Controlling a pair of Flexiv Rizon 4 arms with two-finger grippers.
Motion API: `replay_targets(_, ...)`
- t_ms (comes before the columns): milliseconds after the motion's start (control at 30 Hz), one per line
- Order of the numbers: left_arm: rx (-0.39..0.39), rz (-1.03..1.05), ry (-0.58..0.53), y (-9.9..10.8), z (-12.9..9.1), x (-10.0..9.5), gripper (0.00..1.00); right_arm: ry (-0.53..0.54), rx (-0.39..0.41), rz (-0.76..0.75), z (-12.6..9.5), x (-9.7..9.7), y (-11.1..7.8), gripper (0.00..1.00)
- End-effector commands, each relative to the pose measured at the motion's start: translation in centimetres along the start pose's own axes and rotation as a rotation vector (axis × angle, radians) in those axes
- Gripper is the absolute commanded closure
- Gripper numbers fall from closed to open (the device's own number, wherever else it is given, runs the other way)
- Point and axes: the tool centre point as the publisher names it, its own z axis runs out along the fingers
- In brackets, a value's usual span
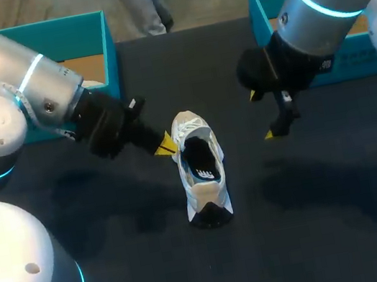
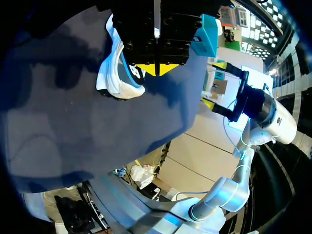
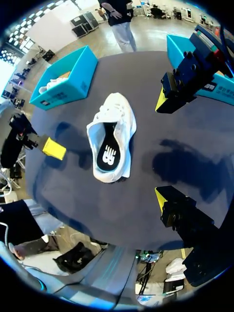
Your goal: Take the shoe out of the shoebox, open the shoe tongue, remove and reinsert the insole, then place the shoe into the shoebox
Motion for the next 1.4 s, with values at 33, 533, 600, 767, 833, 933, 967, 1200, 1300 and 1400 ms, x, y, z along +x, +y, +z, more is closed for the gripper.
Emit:
replay_targets(33, -0.002, 0.001, 0.003, 0.0, 0.0, 0.0, 1.00, -0.020, 0.000, 0.008, -3.5, 0.2, -1.4, 0.00)
replay_targets(533, 0.112, 0.147, 0.122, 0.5, -1.6, -0.4, 1.00, 0.057, -0.007, -0.005, -9.0, -0.3, -2.5, 0.00)
replay_targets(600, 0.154, 0.220, 0.198, 0.8, -2.1, -0.7, 1.00, 0.057, -0.007, -0.005, -9.0, -0.3, -2.5, 0.00)
replay_targets(767, 0.276, 0.323, 0.384, 1.7, -2.2, -1.0, 1.00, 0.057, -0.007, -0.005, -9.0, -0.3, -2.5, 0.00)
replay_targets(833, 0.300, 0.354, 0.434, 1.9, -1.8, -1.2, 0.94, 0.057, -0.007, -0.005, -9.0, -0.3, -2.5, 0.00)
replay_targets(933, 0.330, 0.349, 0.478, 2.3, -1.2, -1.2, 0.96, 0.057, -0.007, -0.005, -9.0, -0.3, -2.5, 0.00)
replay_targets(967, 0.342, 0.345, 0.504, 2.5, -1.0, -1.2, 1.00, 0.057, -0.007, -0.005, -9.0, -0.3, -2.5, 0.00)
replay_targets(1200, 0.317, 0.259, 0.547, 3.8, 0.4, -2.0, 1.00, 0.057, -0.007, -0.005, -9.0, -0.3, -2.5, 0.00)
replay_targets(1300, 0.308, 0.209, 0.578, 4.2, 0.6, -2.5, 1.00, 0.057, -0.007, -0.005, -9.0, -0.3, -2.5, 0.00)
replay_targets(1400, 0.297, 0.168, 0.583, 4.3, 0.8, -2.7, 1.00, 0.057, -0.007, -0.005, -9.0, -0.3, -2.5, 0.00)
